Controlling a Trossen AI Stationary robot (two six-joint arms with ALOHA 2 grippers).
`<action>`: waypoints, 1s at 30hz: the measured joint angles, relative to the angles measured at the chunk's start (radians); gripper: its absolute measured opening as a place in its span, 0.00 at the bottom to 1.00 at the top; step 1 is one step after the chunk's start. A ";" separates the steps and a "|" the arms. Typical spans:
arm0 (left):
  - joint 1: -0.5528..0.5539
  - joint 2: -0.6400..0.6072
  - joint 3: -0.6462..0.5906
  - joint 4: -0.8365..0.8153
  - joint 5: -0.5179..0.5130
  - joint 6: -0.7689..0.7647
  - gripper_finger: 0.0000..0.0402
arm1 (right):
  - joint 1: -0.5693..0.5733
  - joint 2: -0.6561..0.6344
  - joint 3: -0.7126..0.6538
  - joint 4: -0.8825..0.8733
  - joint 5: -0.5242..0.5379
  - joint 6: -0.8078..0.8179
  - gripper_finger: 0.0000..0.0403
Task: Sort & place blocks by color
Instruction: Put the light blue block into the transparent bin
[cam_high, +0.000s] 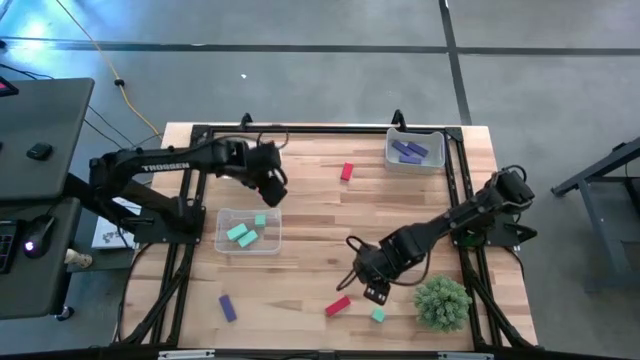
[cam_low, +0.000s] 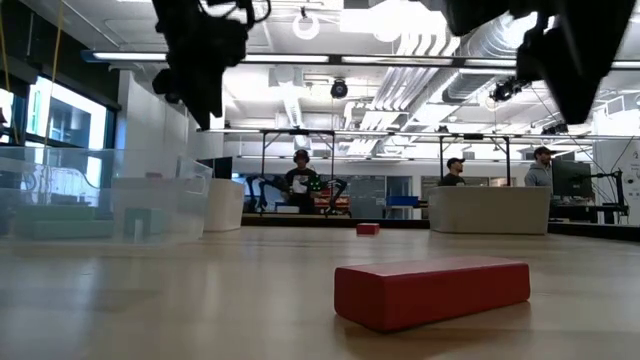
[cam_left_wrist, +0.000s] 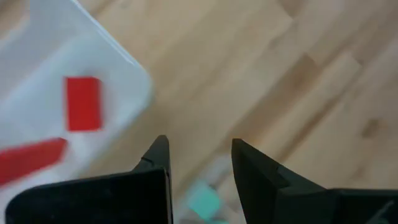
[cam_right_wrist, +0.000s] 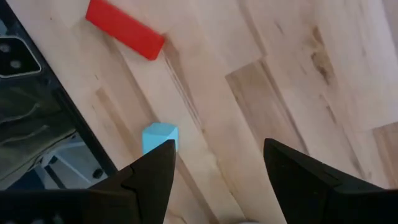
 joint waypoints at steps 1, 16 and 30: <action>-0.029 -0.006 0.000 0.000 0.000 -0.027 0.21 | 0.011 0.000 0.000 0.000 0.005 0.009 0.58; -0.466 -0.029 0.000 0.004 -0.022 -0.448 0.21 | 0.164 0.000 0.000 0.087 0.105 0.185 0.58; -0.682 -0.029 0.000 0.006 -0.082 -0.668 0.21 | 0.208 0.104 -0.002 0.174 0.104 0.234 0.58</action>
